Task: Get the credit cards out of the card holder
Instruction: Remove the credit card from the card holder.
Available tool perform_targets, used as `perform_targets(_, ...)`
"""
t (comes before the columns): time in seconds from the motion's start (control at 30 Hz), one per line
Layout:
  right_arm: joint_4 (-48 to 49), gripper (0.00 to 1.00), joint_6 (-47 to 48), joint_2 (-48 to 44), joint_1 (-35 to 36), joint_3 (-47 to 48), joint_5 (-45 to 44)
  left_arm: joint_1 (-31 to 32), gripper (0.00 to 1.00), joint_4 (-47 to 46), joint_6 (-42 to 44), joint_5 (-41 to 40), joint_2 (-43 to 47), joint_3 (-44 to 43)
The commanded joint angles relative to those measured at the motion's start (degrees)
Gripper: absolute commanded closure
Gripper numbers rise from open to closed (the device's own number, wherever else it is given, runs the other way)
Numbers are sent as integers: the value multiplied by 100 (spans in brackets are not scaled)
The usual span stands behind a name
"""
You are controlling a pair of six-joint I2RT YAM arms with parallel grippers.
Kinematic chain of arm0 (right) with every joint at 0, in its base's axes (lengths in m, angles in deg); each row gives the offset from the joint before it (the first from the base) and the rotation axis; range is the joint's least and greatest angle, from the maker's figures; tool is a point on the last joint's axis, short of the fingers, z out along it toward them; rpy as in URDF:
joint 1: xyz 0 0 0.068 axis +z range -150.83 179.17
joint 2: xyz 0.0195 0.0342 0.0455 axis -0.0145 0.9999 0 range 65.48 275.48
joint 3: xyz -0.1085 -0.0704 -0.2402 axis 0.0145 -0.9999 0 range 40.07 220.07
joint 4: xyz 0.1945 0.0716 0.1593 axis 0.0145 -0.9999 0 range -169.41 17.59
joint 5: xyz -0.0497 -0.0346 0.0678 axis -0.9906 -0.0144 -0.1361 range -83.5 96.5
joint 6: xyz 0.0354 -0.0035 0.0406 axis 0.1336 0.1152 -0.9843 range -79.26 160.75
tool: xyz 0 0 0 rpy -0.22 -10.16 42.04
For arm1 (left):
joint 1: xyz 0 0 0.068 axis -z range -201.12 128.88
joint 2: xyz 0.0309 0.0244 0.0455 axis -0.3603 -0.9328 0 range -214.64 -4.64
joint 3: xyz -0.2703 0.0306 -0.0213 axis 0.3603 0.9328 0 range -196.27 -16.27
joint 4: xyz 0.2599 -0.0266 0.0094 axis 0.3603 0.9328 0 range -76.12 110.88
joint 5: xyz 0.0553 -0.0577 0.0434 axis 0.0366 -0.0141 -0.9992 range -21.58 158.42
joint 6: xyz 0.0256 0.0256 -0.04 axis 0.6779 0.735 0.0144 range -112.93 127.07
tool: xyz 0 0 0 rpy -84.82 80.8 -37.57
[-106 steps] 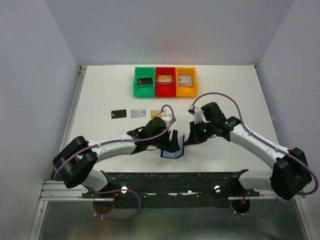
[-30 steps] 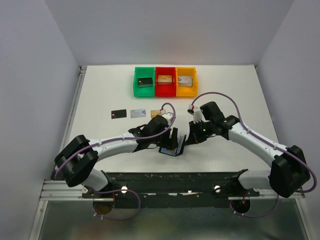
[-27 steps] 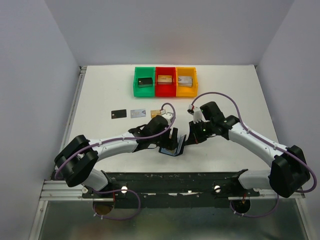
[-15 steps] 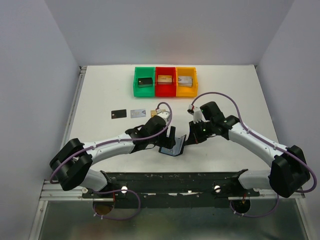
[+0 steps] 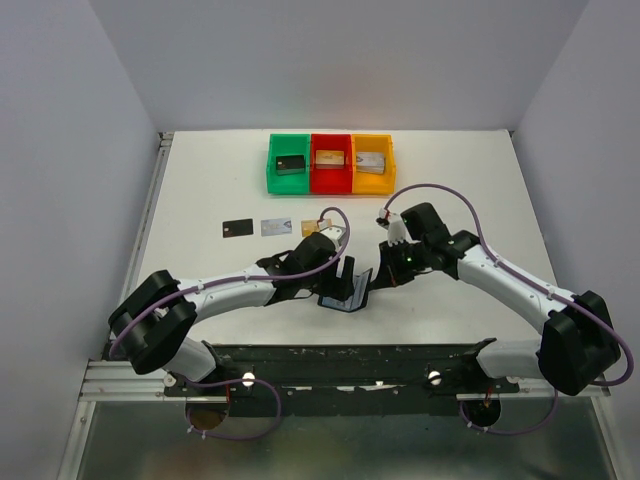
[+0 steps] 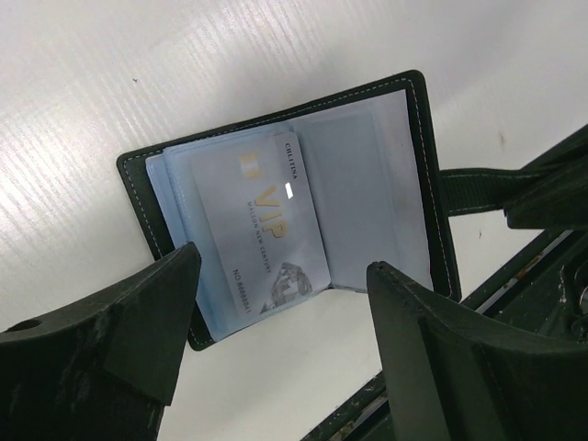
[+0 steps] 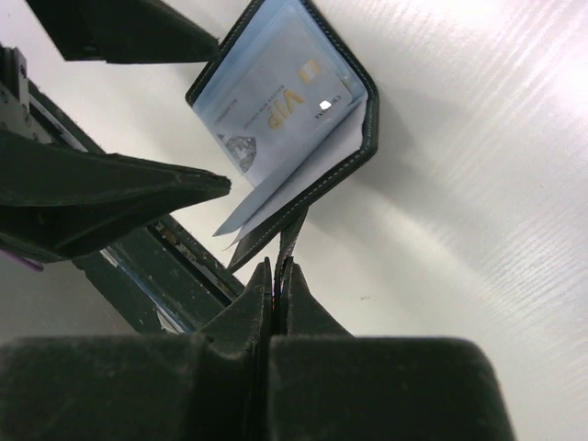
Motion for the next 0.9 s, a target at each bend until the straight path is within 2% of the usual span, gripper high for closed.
perform_targets(0.0, 78, 100, -233, -74, -221, -175, -255, 33, 14, -27, -106, -144, 110, 81)
perform_targets(0.3, -123, 98, -672, 190, -441, -228, -677, 33, 20, 60, -141, -189, 5, 28)
perform_targets(0.37, -150, 89, -752, 190, -441, -237, -783, 33, 21, 95, -159, -198, 14, 20)
perform_targets(0.47, -237, 64, -839, 137, -442, -202, -941, 33, 22, 157, -159, -373, 23, 11)
perform_targets(0.53, -351, 53, -884, 76, -442, -132, -1098, 33, 23, 201, -150, -408, 49, 11)
perform_targets(0.67, -676, 46, -910, -187, -442, 123, -1450, 24, 24, 280, -177, -531, 172, 20)
perform_targets(0.87, -590, 48, -1050, -864, -433, 299, -1627, -11, 27, 263, -212, -532, 339, 2)
